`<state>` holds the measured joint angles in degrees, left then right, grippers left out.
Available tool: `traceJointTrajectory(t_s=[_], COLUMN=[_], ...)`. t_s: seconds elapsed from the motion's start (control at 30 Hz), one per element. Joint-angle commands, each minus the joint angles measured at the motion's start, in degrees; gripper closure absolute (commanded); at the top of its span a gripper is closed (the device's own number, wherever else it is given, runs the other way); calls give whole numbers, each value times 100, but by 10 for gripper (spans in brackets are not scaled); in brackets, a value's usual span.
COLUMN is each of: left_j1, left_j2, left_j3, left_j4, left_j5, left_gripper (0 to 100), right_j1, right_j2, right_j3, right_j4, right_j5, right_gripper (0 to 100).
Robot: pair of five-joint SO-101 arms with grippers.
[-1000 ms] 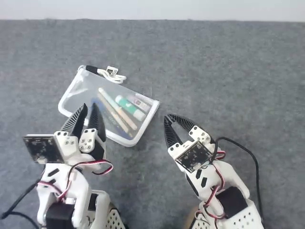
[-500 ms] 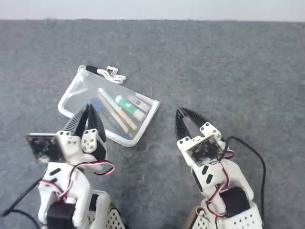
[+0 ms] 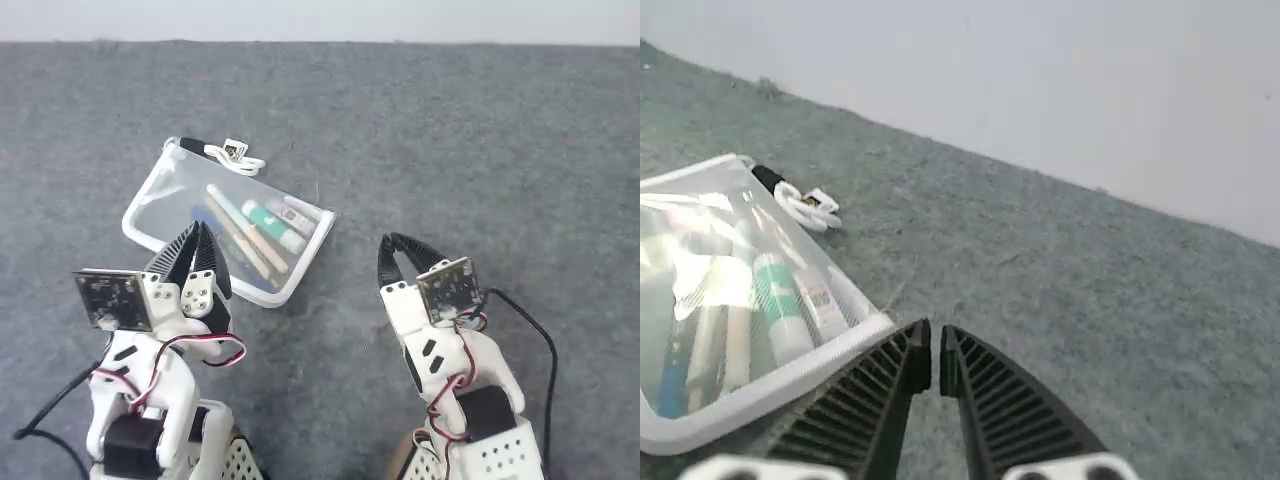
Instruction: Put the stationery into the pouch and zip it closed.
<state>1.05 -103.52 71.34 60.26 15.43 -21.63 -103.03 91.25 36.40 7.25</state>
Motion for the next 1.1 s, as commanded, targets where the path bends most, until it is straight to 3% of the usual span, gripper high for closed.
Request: traceJointTrajectory(t_s=[0.0,0.27,0.8,1.07], left_j1=[35,26,35,44], left_j2=[-105,-105,-97,-97], left_j3=[57,268,752,1516], left_j4=[-211,-466,-1064,-1688], left_j5=[-53,-53,-70,-1116], left_gripper=[989,988,988,987], right_j1=[48,75,92,92], right_j2=[-101,-84,-92,-84], right_j3=[62,527,527,527], right_j4=[-136,-92,1982,2730], right_j5=[-70,-70,-70,-53], right_gripper=[991,991,991,991])
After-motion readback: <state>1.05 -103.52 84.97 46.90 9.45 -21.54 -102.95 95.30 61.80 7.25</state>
